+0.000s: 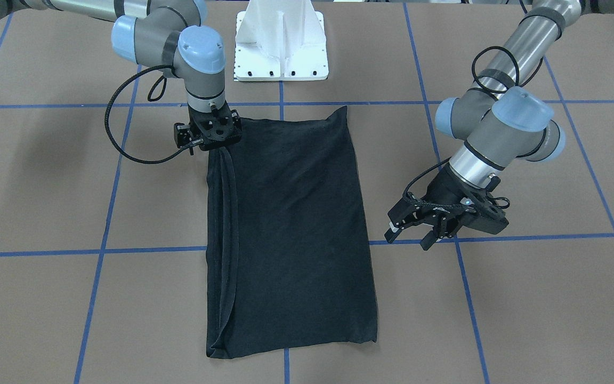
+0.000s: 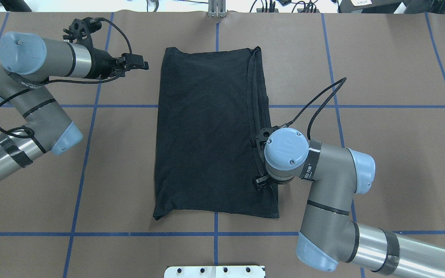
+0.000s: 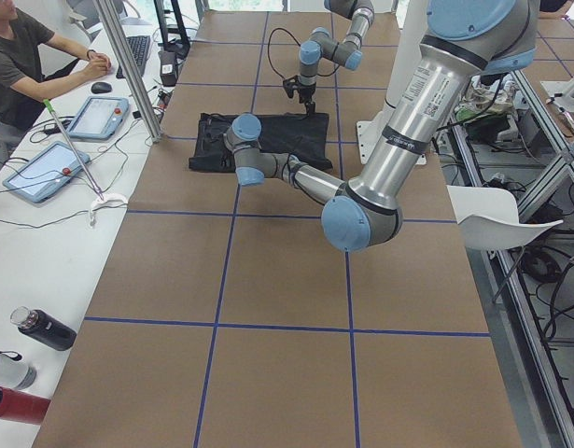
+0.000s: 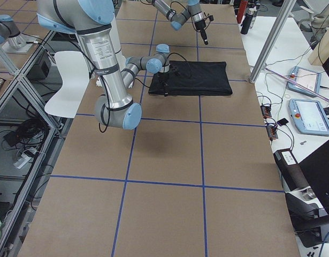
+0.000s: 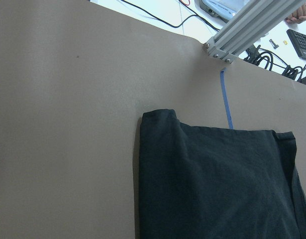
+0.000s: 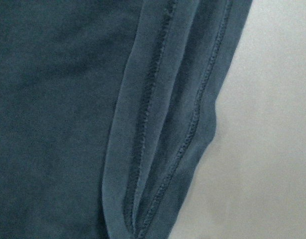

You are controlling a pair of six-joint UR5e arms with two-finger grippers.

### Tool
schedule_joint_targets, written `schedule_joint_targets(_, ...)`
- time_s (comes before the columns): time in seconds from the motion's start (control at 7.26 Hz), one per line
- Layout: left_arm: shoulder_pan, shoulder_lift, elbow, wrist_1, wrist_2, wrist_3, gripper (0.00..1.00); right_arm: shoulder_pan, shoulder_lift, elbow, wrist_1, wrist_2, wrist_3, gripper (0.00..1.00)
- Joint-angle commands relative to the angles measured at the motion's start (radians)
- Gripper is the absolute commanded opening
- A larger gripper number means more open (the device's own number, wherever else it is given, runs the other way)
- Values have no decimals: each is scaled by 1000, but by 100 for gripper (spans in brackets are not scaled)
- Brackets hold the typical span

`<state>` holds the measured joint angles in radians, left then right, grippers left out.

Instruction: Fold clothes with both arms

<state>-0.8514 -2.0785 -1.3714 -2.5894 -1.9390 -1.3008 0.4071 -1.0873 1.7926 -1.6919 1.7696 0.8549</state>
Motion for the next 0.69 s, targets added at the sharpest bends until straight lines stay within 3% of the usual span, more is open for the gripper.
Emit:
schedule_joint_targets(0.0,0,0,-1,0,0,0,100,7,-6,-5,0,-1,-7,99)
schedule_joint_targets(0.55,0,2,0,0,0,2,100,50,-54,-5,0,2,-17,100)
